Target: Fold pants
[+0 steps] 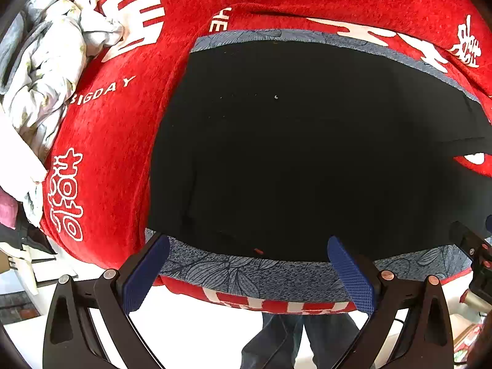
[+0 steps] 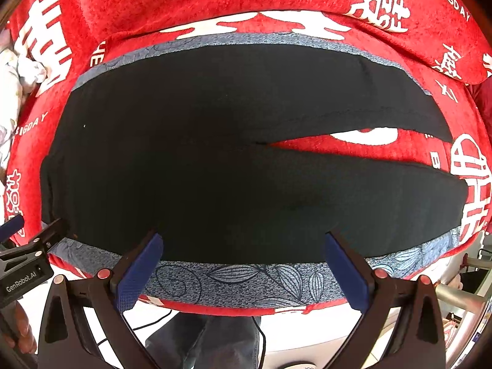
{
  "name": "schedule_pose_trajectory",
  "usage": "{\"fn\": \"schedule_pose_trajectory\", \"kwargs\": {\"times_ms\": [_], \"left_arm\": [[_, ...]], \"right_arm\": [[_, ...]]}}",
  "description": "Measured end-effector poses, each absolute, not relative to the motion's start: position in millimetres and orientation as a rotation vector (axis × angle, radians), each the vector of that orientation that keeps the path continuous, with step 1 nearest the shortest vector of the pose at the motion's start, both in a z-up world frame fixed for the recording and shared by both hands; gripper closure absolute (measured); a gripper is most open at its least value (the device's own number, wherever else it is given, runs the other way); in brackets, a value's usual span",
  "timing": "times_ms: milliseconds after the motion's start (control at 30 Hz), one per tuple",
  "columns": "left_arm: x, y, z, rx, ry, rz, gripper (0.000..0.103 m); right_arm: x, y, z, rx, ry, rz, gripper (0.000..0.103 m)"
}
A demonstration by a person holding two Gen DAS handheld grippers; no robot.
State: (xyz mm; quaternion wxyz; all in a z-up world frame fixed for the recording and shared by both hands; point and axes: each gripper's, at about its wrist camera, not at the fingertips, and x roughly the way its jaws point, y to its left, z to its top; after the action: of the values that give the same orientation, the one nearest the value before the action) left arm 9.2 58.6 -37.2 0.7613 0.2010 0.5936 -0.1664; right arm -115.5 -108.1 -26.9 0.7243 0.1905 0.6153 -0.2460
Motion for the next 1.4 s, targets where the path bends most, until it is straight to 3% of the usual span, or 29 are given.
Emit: {"fn": "schedule_pose_trajectory", "kwargs": {"times_ms": [567, 733, 800, 833, 867, 933, 1133, 1400], "left_arm": [[12, 63, -39, 0.464, 1.27, -0.346, 0.0], [20, 85, -44, 0.265, 1.346, -0.47, 0.0], [25, 101, -50, 0.18, 1.383, -0.516, 0.0], [26, 107, -53, 0.153, 1.397, -0.537, 0.0], [28, 112, -55, 0.137, 1.407, -0.546, 0.0], [29, 126, -64, 0.09, 1.436, -0.565, 0.0], [24, 148, -86, 0.003, 1.491, -0.586, 0.0], [19, 165, -102, -0.087, 1.559, -0.611, 0.0]], "right_arm": [[-116, -101, -29, 0.429, 1.363, -0.539, 0.0], [-123, -106, -30, 0.602, 1.291, -0.403, 0.0], [-134, -109, -37, 0.797, 1.224, -0.266, 0.003], [-142, -109, -44, 0.887, 1.199, -0.206, 0.012], [-148, -108, -50, 0.948, 1.187, -0.167, 0.029], [-164, -105, -71, 1.057, 1.196, -0.107, 0.038], [-217, -105, -124, 1.21, 1.182, -0.153, 0.038], [-231, -109, -142, 1.351, 0.961, -0.055, 0.035]]}}
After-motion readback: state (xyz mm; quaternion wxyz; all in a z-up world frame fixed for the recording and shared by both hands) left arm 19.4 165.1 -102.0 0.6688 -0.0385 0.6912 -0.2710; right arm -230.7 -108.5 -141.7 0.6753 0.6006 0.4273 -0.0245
